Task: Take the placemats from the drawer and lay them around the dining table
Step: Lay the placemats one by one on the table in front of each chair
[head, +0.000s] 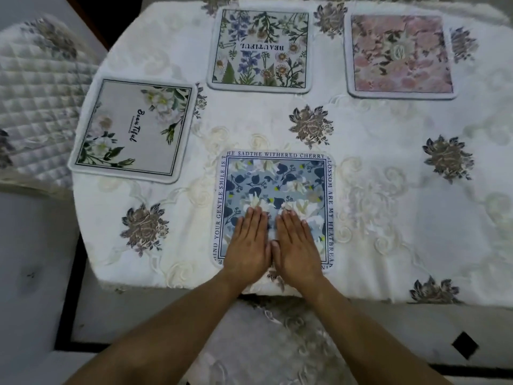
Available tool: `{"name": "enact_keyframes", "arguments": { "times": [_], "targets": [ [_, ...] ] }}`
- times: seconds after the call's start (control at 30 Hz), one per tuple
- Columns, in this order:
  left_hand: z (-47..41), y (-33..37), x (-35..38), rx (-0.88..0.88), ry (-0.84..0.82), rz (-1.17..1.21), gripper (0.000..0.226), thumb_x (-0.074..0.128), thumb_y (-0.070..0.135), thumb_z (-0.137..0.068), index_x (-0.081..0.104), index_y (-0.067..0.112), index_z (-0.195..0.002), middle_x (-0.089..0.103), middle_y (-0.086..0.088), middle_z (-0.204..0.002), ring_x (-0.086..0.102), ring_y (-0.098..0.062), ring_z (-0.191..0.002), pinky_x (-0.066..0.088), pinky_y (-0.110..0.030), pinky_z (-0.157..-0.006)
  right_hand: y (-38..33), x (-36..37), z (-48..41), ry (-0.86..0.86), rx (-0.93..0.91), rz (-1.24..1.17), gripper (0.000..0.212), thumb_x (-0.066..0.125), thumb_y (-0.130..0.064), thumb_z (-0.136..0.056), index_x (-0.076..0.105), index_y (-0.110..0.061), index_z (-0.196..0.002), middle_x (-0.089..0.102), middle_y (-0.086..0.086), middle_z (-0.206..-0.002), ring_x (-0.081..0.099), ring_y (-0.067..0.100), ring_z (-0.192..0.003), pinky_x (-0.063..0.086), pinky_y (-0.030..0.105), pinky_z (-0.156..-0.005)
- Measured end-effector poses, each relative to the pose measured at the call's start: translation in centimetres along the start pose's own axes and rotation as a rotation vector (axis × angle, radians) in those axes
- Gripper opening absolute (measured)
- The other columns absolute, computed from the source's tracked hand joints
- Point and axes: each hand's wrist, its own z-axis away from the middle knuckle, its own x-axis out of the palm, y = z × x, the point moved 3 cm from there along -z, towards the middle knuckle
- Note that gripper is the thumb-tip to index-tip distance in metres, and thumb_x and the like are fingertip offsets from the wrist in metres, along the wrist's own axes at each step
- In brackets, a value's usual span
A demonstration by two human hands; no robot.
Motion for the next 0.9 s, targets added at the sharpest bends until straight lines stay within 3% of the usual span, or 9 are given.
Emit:
{"name": "enact_keyframes", "arguments": {
  "times": [0.13,0.33,0.5,0.67,0.9],
  "targets": [
    [1.6,-3.2,-0.4,-0.026,0.001,-0.019,0.067,0.028,0.043,-0.101,0.012,0.004,-0.154,0.012,-0.016,-0.163,0.004,-0.028,-0.151,0.008,-0.045,-0.123,4.3,-0.6,1.3,0.020,0.030,0.024,0.066,0.038,-0.040,-0.097,0.022,-0.008,-0.153,0.020,0.010,-0.161,0.011,0.024,-0.151,0.017,0.048,-0.121],
    [3.1,-5.6,-1.6,-0.024,-0.053,0.014,0.068,0.025,0.047,-0.101,0.014,0.005,-0.154,0.011,-0.014,-0.162,0.005,-0.028,-0.151,0.009,-0.044,-0.123,8.4,-2.8,1.9,-0.054,0.090,0.037,0.068,0.022,-0.047,-0.098,0.009,-0.012,-0.155,0.008,0.008,-0.164,0.000,0.022,-0.151,0.001,0.046,-0.122],
    [-4.2,-4.8,-3.9,-0.117,0.005,0.103,0.068,0.024,0.043,-0.103,0.003,0.003,-0.154,-0.002,-0.017,-0.163,-0.007,-0.029,-0.151,-0.007,-0.039,-0.122,7.0,-5.8,-7.0,-0.043,0.031,0.011,0.064,0.017,-0.043,-0.100,0.010,-0.010,-0.155,0.010,0.011,-0.163,0.001,0.025,-0.151,0.002,0.048,-0.122],
    [-15.1,-2.6,-6.3,-0.102,-0.007,0.047,0.064,0.036,0.028,-0.101,0.013,-0.004,-0.151,0.011,-0.024,-0.160,0.005,-0.038,-0.149,0.005,-0.047,-0.122,3.3,-6.3,-16.5,-0.126,-0.110,0.068,0.061,0.024,-0.037,-0.101,0.017,-0.006,-0.153,0.017,0.014,-0.161,0.011,0.029,-0.150,0.012,0.048,-0.121],
    [-16.3,-3.9,-5.2,0.051,-0.063,-0.073,0.059,0.025,0.027,-0.102,0.013,-0.005,-0.151,0.013,-0.026,-0.160,0.006,-0.039,-0.149,0.006,-0.048,-0.122,3.3,-4.9,-17.7,-0.150,-0.132,0.093,0.060,0.014,-0.040,-0.102,0.009,-0.010,-0.155,0.009,0.009,-0.163,0.002,0.023,-0.151,0.003,0.044,-0.123]
  ]
}}
